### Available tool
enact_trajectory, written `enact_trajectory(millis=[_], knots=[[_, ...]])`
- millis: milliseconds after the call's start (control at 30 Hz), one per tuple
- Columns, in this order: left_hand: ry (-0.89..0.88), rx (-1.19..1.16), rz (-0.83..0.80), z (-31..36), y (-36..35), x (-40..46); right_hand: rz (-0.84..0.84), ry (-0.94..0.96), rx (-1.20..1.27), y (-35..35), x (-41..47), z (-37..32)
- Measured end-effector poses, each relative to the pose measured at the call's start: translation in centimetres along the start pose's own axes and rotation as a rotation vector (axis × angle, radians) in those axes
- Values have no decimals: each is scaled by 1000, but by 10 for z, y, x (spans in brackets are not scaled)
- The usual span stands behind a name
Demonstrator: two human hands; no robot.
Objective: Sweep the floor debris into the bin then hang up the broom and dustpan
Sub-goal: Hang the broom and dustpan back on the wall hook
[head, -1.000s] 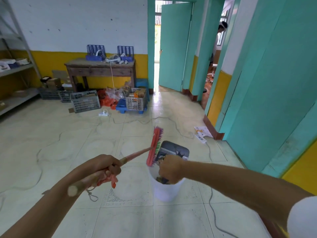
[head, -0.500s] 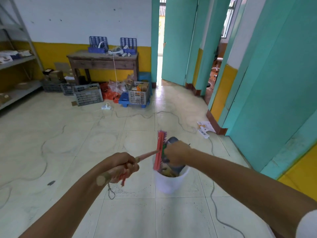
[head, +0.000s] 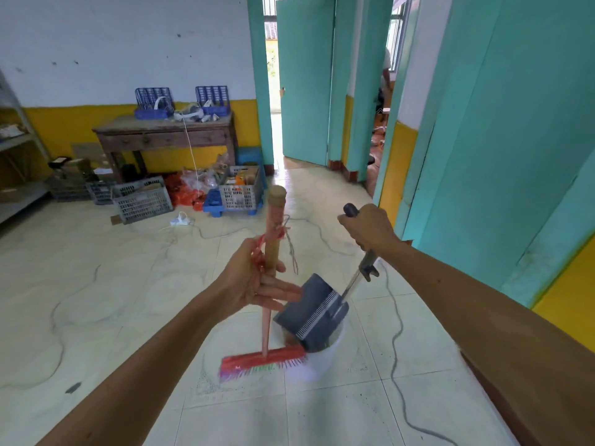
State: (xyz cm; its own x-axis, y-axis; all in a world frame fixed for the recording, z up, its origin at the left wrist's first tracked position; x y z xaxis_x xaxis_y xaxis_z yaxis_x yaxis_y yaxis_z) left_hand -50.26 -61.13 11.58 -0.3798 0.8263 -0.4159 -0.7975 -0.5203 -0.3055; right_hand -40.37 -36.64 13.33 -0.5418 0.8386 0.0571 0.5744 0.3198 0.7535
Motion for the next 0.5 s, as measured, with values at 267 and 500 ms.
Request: enact_trajectory(millis=[267,500], knots=[[-291,263,38,22,-51,71,-352,-161,1056,6,24,3],[-617,1036,467,38,-103,93,-212,12,1222,22,30,-4]])
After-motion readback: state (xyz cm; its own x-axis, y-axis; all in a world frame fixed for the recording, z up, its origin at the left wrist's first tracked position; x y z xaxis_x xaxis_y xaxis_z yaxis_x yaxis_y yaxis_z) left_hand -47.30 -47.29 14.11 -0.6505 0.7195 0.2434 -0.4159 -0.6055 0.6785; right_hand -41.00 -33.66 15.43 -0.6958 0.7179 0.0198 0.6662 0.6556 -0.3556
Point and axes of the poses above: each hand's wrist, its own x-axis towards the middle knuckle, its own y-axis out of the back of the hand, z = x × y, the point moved 3 cm from there along x, towards the middle knuckle, and after that the axes turned 10 degrees about -x, right-handed, at the moved point
